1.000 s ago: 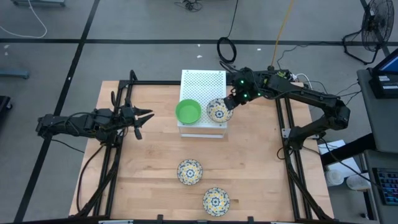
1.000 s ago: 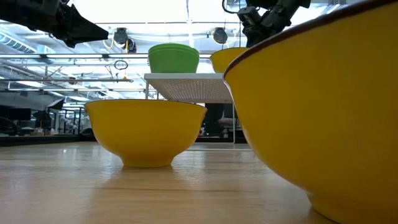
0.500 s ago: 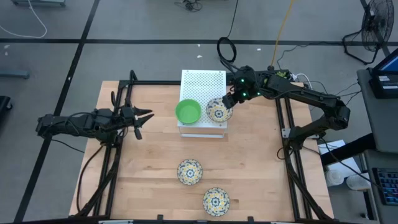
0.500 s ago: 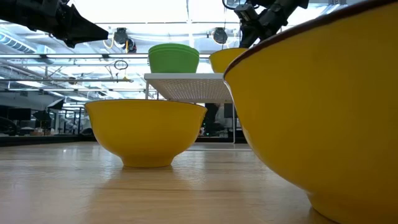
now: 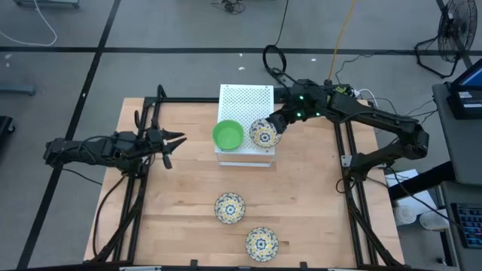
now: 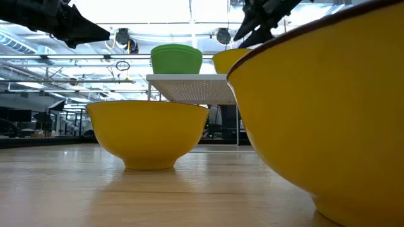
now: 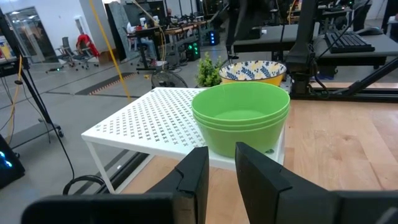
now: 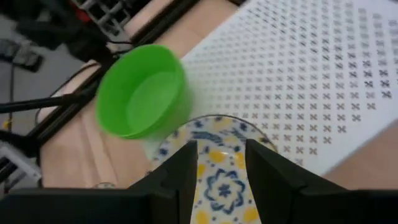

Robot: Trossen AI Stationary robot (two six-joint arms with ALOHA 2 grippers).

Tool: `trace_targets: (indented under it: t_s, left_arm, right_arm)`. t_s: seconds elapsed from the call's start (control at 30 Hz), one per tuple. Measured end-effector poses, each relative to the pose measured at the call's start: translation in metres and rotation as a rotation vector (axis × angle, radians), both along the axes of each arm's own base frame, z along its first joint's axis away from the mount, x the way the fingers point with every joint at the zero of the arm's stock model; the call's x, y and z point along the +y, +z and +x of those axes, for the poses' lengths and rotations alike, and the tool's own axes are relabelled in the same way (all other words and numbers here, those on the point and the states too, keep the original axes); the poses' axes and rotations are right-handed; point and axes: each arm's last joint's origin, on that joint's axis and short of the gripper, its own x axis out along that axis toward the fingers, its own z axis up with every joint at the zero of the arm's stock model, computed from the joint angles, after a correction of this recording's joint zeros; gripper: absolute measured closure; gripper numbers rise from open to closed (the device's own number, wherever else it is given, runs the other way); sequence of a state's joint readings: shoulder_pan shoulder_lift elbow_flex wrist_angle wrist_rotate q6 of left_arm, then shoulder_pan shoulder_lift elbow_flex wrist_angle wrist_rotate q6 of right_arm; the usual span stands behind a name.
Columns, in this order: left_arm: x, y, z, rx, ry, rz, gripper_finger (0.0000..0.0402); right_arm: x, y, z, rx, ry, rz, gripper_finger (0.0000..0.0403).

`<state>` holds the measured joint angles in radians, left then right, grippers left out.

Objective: Pick & Place Mini bowls
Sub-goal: Put the top white bowl on the shelf

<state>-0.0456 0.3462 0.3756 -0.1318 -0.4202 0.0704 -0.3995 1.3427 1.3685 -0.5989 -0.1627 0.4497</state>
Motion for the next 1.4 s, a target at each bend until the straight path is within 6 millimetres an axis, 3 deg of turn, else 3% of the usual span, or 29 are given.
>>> trace_targets:
  t_s: [0.27,0.4,0.57,0.77,1.03,1.4]
  left_arm:
    - [0.0,-0.001,0.0,0.006,0.0,-0.004,0.0316]
    - [0.0,-0.001,0.0,0.002,0.001,-0.014,0.0316]
    - [0.0,-0.001,0.0,-0.004,0.002,-0.028,0.0316]
    - [0.0,-0.001,0.0,-0.003,0.002,-0.024,0.0316]
    - [0.0,-0.001,0.0,-0.003,0.002,-0.024,0.0316]
    - [0.0,-0.001,0.0,-0.003,0.003,-0.024,0.0316]
  right_arm:
    - [0.044,0.015,-0.017,-0.001,0.232,-0.089,0.0299]
    - [0.068,-0.002,-0.026,0.054,0.301,-0.136,0.033]
    - [0.086,-0.039,-0.041,0.084,0.368,-0.163,0.0391]
    - [0.086,-0.073,-0.063,0.031,0.166,-0.276,0.0399]
    - [0.082,-0.111,-0.066,-0.07,0.072,-0.439,0.0402]
    - [0.079,-0.119,-0.065,-0.152,-0.028,-0.535,0.0402]
